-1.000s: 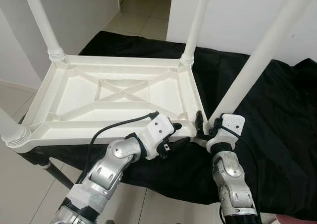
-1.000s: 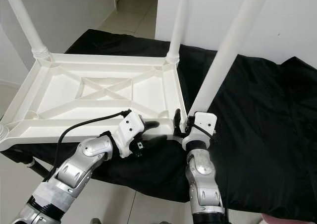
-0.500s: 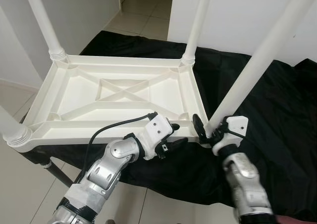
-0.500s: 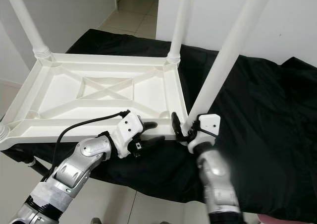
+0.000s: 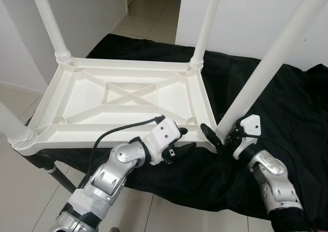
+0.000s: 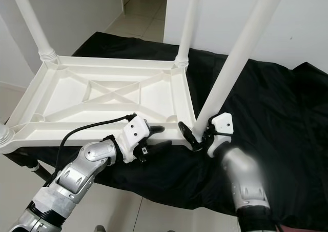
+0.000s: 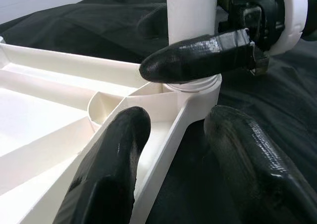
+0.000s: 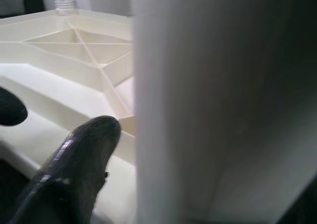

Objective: Building children table

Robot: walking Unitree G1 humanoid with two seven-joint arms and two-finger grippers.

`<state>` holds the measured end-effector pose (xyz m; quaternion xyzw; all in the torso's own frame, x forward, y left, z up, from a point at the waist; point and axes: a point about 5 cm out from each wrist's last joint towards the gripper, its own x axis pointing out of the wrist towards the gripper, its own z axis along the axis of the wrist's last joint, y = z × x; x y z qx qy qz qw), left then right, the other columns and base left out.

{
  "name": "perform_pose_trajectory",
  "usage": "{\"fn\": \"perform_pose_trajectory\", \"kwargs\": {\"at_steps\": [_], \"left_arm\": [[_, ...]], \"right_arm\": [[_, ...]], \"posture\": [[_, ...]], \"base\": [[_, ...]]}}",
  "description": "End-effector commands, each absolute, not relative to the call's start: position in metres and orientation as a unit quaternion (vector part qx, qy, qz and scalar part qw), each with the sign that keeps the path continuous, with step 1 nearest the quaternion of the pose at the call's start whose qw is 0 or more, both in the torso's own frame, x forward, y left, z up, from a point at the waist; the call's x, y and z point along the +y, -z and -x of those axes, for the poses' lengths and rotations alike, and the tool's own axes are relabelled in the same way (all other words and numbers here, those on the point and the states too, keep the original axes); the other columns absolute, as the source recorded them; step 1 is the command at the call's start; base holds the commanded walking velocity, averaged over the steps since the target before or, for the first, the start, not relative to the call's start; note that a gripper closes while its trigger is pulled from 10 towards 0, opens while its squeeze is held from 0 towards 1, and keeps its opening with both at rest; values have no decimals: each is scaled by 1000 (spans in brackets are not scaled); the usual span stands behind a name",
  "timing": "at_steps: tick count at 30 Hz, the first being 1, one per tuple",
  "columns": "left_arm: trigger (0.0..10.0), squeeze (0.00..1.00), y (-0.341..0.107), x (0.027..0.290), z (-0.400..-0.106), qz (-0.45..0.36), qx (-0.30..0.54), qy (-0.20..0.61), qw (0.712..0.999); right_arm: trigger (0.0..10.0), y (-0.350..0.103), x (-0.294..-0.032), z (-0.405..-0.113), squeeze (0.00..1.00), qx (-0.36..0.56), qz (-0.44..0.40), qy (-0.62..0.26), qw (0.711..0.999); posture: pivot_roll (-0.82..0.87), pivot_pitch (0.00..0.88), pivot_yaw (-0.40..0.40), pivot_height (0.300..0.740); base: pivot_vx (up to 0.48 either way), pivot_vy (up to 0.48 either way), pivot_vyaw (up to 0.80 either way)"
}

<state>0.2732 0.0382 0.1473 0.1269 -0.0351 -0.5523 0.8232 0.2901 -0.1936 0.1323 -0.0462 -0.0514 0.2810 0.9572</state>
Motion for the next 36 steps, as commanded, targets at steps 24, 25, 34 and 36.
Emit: {"fn": "perform_pose_trajectory", "kwargs": {"at_steps": [24,25,34,36], "left_arm": [[10000,0,-143,32,-267,-124,-26,585,801],[10000,0,-143,32,-267,-124,-26,585,801],[10000,0,-142,33,-265,-124,-22,583,802],[10000,0,-142,33,-265,-123,-22,583,802]], "right_arm": [[10000,-123,-199,-287,0,-29,32,-296,954],[10000,-123,-199,-287,0,-29,32,-296,954],[10000,-123,-181,-280,0,-25,35,-223,974],[10000,-123,-180,-280,0,-24,33,-216,976]], "posture": [[8,44,-64,740],[8,44,-64,740],[9,55,-67,740],[9,55,-67,740]], "base": [[0,0,0],[0,0,0],[0,0,0],[0,0,0]]}}
